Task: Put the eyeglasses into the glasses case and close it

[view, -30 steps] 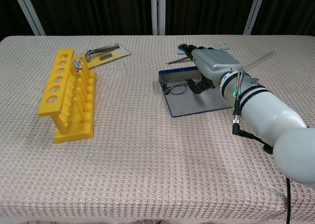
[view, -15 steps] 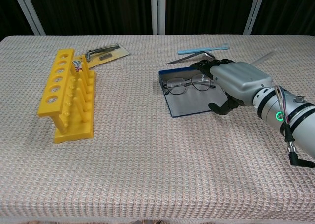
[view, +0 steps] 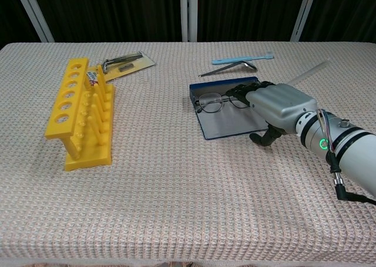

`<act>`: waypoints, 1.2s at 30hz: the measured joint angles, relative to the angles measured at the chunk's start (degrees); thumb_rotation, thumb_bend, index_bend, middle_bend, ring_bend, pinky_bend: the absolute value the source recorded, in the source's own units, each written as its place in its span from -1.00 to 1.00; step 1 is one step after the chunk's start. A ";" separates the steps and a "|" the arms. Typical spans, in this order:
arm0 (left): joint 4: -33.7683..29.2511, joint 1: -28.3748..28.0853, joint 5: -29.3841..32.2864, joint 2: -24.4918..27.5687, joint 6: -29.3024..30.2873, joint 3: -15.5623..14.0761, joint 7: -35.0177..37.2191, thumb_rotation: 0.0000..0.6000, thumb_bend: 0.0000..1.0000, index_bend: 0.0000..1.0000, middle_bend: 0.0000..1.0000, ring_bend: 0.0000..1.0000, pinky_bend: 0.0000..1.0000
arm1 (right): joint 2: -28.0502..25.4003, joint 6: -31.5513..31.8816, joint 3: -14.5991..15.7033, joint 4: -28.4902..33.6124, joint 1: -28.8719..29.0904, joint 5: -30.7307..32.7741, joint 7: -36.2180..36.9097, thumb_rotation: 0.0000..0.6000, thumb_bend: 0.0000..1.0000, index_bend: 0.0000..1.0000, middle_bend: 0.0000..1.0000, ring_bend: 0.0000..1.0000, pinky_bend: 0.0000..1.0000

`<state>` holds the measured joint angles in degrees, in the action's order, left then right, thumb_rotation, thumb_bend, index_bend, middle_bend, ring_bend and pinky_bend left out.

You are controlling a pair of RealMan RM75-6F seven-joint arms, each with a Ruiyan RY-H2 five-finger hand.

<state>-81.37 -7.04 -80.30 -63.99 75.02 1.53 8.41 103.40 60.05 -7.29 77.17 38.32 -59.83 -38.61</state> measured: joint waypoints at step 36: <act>2.24 0.19 0.48 -0.87 -0.92 -0.05 1.98 0.26 -0.89 -0.87 -0.91 -0.86 -0.55 | 15.48 5.46 -2.97 -29.82 2.67 -16.31 22.59 1.00 0.06 0.63 -1.00 -1.00 -1.00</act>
<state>-79.13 -6.86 -79.82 -64.86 74.10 1.48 10.38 118.88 65.51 -10.26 47.35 40.99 -76.14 -16.02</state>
